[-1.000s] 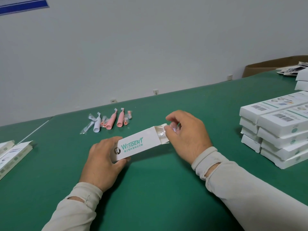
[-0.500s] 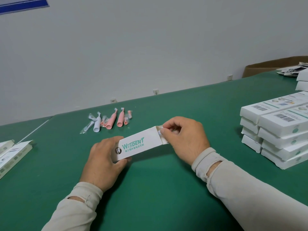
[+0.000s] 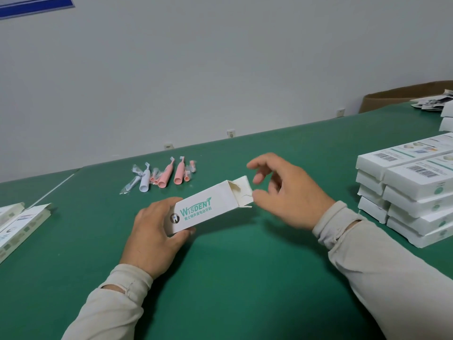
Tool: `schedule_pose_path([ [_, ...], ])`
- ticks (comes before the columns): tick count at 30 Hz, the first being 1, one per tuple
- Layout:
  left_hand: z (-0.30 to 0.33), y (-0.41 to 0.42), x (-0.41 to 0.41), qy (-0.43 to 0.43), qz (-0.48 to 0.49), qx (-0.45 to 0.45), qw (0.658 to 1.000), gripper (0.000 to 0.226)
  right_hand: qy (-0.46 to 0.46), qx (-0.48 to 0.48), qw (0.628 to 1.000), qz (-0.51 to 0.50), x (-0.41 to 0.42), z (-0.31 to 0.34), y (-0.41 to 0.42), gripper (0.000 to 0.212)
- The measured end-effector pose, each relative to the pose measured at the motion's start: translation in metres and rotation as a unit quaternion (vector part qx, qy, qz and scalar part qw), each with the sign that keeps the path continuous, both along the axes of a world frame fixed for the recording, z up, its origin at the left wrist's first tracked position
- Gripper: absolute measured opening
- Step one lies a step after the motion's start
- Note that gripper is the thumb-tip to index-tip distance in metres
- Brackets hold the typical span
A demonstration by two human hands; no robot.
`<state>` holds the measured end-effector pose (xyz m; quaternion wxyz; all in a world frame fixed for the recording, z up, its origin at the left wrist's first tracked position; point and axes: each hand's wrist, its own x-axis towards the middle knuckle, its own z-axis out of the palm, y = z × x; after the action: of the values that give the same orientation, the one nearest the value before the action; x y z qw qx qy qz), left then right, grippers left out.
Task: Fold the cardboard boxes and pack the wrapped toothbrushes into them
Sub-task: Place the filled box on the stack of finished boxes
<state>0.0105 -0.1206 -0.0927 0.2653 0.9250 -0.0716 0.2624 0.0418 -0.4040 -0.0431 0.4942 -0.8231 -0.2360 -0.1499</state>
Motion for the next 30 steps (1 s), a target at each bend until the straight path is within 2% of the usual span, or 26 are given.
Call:
schedule_pose_path([
  [2,0.000,0.000,0.000,0.001,0.002,-0.005,1.000,0.056,-0.023,-0.134,0.991,0.021,0.001,-0.003,-0.003,0.069],
  [4,0.000,0.001,0.000,0.001,0.003,-0.004,1.000,0.056,-0.017,-0.181,0.983,0.040,0.002,-0.009,0.001,0.073],
  [8,0.000,0.000,0.001,0.005,0.003,-0.011,1.000,0.056,-0.029,-0.148,0.988,0.022,0.001,-0.012,0.008,0.044],
  [11,0.000,-0.001,0.000,0.003,0.003,-0.018,1.000,0.057,-0.040,-0.135,0.990,0.015,-0.002,-0.011,0.010,0.034],
  [22,0.001,0.000,0.000,0.007,0.000,-0.015,1.000,0.056,-0.054,-0.086,0.995,-0.007,-0.004,-0.013,0.015,0.027],
  [30,0.001,-0.002,-0.002,0.017,-0.002,-0.007,1.000,0.066,-0.003,0.038,0.999,0.019,-0.004,-0.018,0.019,0.022],
])
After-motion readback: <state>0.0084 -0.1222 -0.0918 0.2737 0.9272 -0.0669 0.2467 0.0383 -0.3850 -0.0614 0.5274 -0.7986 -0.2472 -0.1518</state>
